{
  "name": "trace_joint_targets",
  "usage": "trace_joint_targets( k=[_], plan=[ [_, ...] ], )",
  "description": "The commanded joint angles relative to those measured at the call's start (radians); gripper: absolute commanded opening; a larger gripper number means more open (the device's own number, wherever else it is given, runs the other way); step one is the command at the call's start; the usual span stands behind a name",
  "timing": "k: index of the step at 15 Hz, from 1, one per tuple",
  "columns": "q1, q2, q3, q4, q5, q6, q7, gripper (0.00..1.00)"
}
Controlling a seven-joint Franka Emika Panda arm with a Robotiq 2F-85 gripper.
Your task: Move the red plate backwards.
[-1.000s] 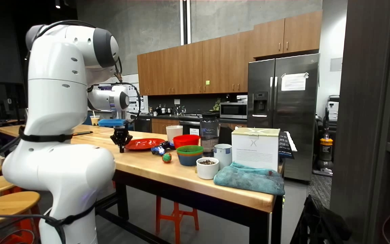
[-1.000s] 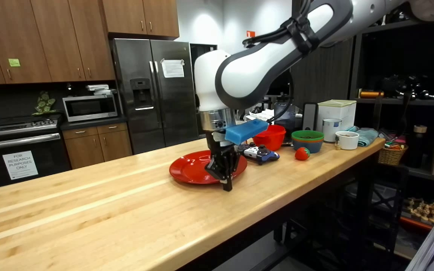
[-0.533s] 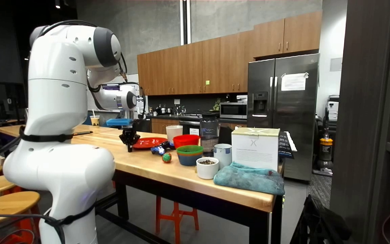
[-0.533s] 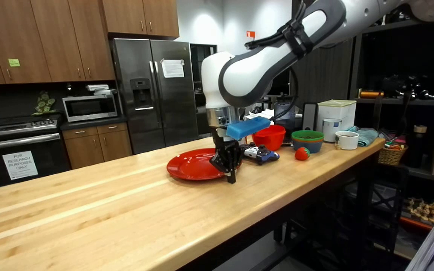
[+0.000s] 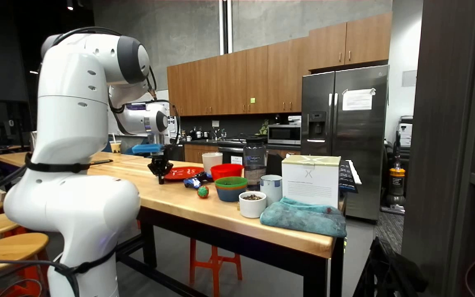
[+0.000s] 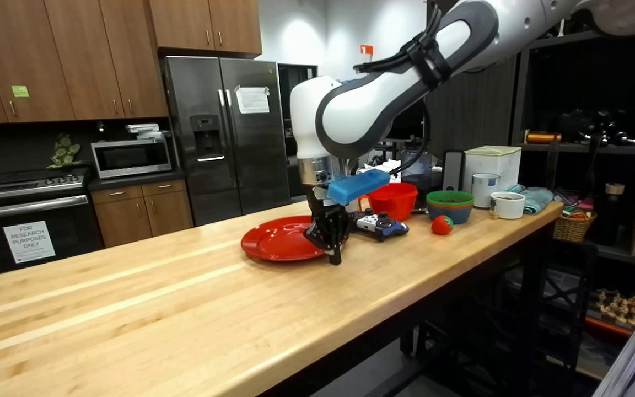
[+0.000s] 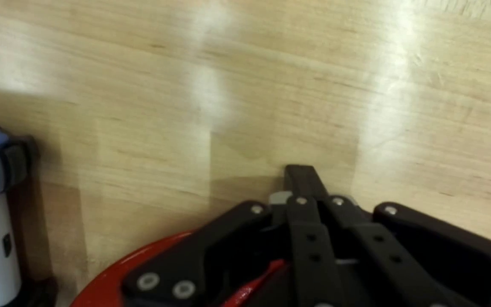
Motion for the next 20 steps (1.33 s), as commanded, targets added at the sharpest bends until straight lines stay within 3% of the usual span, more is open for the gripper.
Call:
trace_joint_targets(
  k=[1,9,11,20],
  plan=[
    [0.008,0.064,-0.012,0.077,-0.048,-0.009,0.016,0.0],
    [0.009,0.075,-0.018,0.101,-0.042,-0.014,0.004,0.0],
    [0.0,0.047,-0.004,0.083,-0.002,-0.045,-0.072,0.0],
    [-0.022,-0.238,0.001,-0.059,0.016,-0.219,-0.136,0.0]
  ],
)
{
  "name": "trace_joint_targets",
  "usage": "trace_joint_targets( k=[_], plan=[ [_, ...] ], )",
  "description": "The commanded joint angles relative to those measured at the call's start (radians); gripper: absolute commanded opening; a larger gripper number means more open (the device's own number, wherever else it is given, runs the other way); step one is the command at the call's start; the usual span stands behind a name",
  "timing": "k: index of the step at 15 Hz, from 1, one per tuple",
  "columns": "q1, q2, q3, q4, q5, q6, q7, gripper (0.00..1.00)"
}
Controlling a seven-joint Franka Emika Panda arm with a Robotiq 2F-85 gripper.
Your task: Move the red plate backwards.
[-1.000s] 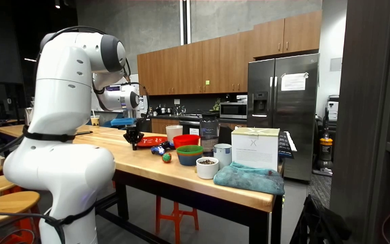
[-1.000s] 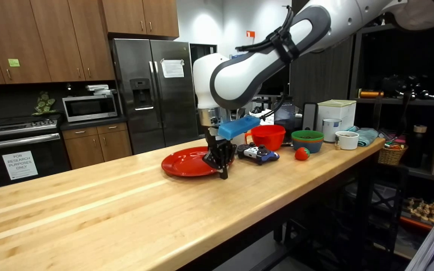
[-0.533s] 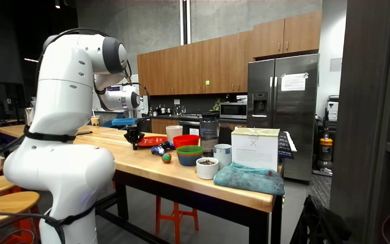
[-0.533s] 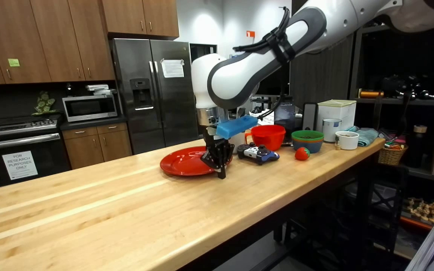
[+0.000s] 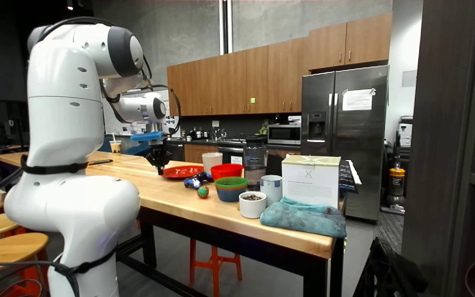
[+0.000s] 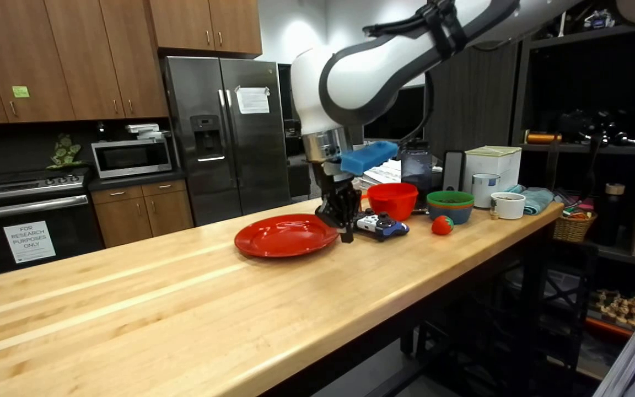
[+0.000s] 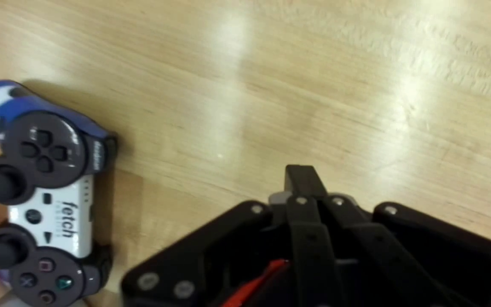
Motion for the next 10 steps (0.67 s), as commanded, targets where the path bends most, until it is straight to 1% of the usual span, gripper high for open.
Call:
trace_joint_targets(
  k=[1,6,7,8,9,10],
  plan=[
    [-0.023,-0.182,0.0,-0.099,0.026,-0.07,-0.034,0.0],
    [-0.05,-0.403,-0.006,-0.218,0.046,-0.164,-0.022,0.0],
    [-0.058,-0.449,-0.009,-0.242,0.049,-0.192,-0.023,0.02],
    [-0.064,-0.491,-0.011,-0.264,0.051,-0.218,-0.019,0.27],
    [-0.074,-0.539,-0.016,-0.29,0.057,-0.239,-0.01,0.28],
    [-0.076,-0.426,0.012,-0.213,0.04,-0.216,-0.008,0.04]
  ],
)
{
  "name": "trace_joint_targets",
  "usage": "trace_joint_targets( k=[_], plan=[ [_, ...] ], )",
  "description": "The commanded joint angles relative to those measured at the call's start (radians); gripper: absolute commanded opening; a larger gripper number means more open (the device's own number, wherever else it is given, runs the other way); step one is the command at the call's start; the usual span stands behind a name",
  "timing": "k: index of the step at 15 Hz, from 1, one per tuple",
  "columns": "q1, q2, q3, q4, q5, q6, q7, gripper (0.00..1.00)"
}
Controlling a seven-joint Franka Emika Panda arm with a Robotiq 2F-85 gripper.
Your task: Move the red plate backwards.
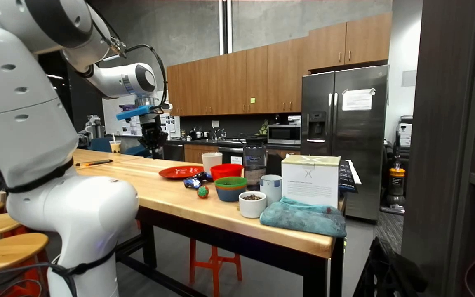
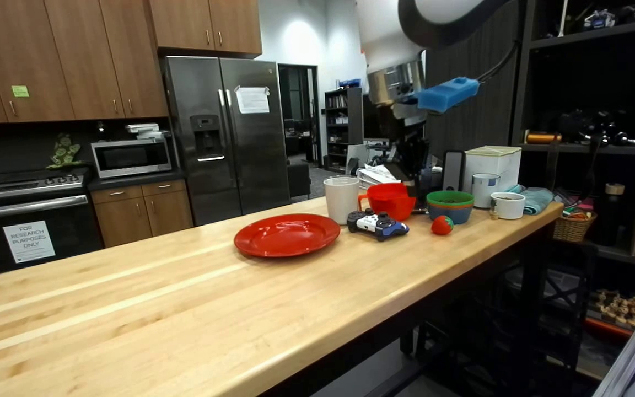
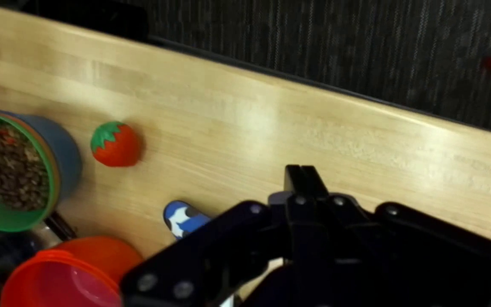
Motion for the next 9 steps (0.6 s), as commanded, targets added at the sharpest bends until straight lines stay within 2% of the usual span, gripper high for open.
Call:
trace_joint_targets(
  k=[1,4,9],
  plan=[
    [-0.028,-0.041,0.016,-0.02,0.011,-0.016,-0.006,0.09],
    [-0.033,-0.103,0.012,-0.06,0.013,-0.022,-0.007,0.27],
    [-0.033,-0.103,0.012,-0.068,0.013,-0.021,-0.007,0.28]
  ],
)
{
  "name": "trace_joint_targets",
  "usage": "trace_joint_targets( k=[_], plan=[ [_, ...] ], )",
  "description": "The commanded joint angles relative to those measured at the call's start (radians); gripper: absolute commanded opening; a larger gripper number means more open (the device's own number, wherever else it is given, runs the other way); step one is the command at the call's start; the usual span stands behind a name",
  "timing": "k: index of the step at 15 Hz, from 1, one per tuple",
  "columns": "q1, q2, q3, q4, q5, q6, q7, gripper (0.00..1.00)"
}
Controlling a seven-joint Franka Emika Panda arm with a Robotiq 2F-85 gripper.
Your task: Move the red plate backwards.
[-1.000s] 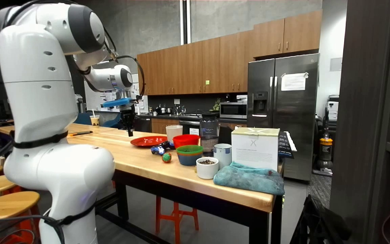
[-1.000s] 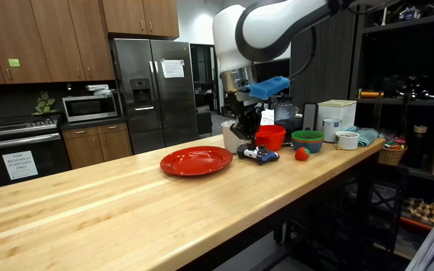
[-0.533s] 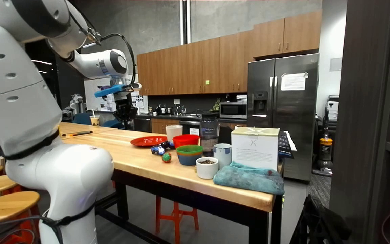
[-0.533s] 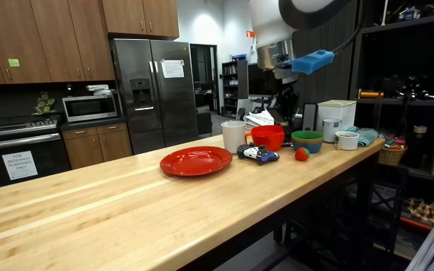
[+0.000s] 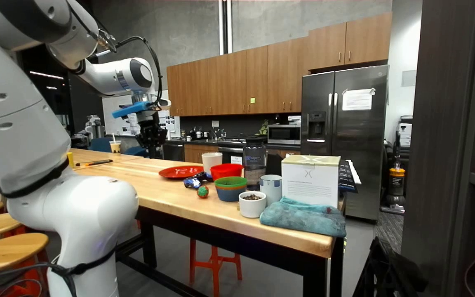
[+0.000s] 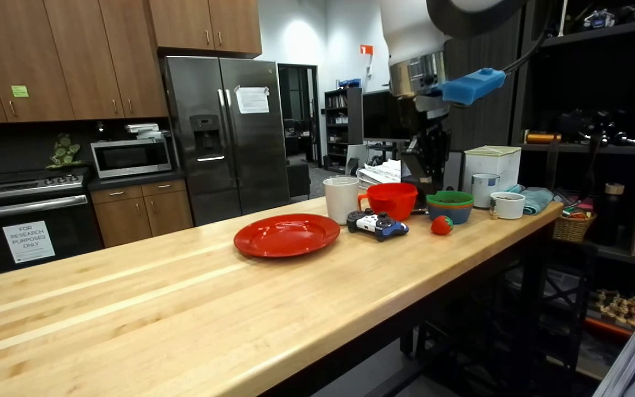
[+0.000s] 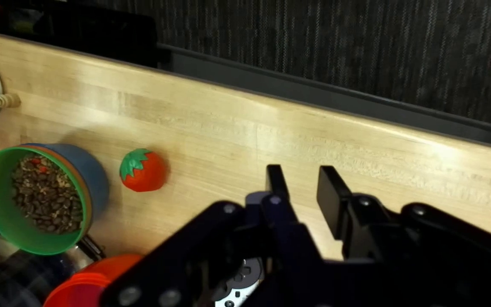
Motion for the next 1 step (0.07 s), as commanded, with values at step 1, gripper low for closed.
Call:
trace_joint_targets(
  k=[1],
  plan=[
    [-0.021,-0.001,0.017,0.002,0.007,-0.002,-0.007,0.28]
  ],
)
